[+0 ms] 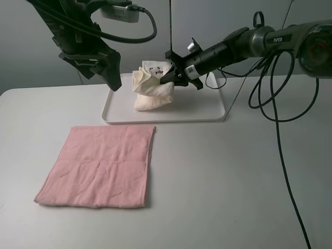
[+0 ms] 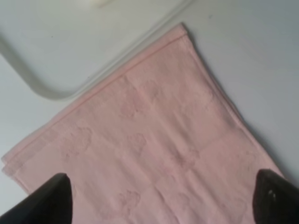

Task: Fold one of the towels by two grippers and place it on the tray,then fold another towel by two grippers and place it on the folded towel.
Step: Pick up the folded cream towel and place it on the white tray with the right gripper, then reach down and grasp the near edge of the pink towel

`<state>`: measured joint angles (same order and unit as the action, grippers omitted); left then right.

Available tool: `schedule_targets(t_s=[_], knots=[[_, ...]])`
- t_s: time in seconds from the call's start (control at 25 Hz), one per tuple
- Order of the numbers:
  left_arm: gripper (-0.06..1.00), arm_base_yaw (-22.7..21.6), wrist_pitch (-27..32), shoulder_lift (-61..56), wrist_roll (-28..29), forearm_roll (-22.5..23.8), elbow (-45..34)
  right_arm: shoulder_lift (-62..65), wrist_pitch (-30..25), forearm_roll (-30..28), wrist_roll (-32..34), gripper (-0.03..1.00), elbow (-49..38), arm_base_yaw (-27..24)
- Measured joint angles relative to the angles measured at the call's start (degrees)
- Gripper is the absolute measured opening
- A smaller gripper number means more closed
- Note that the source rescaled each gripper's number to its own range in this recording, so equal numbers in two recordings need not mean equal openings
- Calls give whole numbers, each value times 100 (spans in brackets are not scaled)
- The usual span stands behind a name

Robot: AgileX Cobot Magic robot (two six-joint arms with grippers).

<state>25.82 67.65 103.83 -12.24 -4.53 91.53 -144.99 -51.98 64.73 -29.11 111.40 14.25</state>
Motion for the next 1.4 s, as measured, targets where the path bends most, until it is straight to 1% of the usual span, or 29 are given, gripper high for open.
schedule_targets(t_s=[0.08, 0.16, 0.36, 0.44, 0.48, 0.52, 0.6, 0.64, 0.68, 0.72, 0.8, 0.88, 1.08, 1.2, 1.32, 1.4], knots=[[99, 0, 0, 0, 0, -40, 0, -131, 271, -308, 0, 11, 0, 0], [99, 0, 0, 0, 0, -53, 0, -180, 429, -517, 0, 11, 0, 0], [99, 0, 11, 0, -11, -73, 0, -180, 615, -677, 40, 11, 0, 0], [99, 0, 11, 0, -11, -73, 0, -180, 701, -879, 323, 12, 0, 0], [99, 0, 11, 0, -11, -73, 0, -180, 754, -1005, 497, 16, 0, 0], [99, 0, 11, 0, -11, -73, 0, -180, 790, -1134, 612, 27, 11, 0], [99, 0, 11, 0, -11, -73, 0, -180, 813, -1245, 710, 56, 11, 0], [99, 0, 11, 0, -11, -73, 0, -180, 791, -1190, 730, 73, 31, 0], [99, 0, 20, 0, -11, -73, 0, -142, 770, -1166, 747, 88, 43, 0], [99, 0, 34, 0, -11, -73, 0, -118, 732, -1166, 763, 95, 56, 0], [99, 0, 94, 0, -11, -73, 0, -81, 633, -1179, 793, 98, 65, 0], [99, 0, 146, 0, -11, -73, 0, 19, 477, -1356, 807, 100, 65, -33], [99, 0, 192, 0, -11, -73, 0, 736, 289, -2214, 862, 100, 15, -151], [99, 0, 201, -13, -11, -73, 0, 1405, 272, -2937, 1015, 100, 15, -234], [99, 0, 205, -87, -11, -73, 0, 2011, 145, -3898, 1243, 100, 15, -302], [99, 0, 205, -233, -11, -73, 0, 2357, -110, -4710, 1420, 100, 15, -319]])
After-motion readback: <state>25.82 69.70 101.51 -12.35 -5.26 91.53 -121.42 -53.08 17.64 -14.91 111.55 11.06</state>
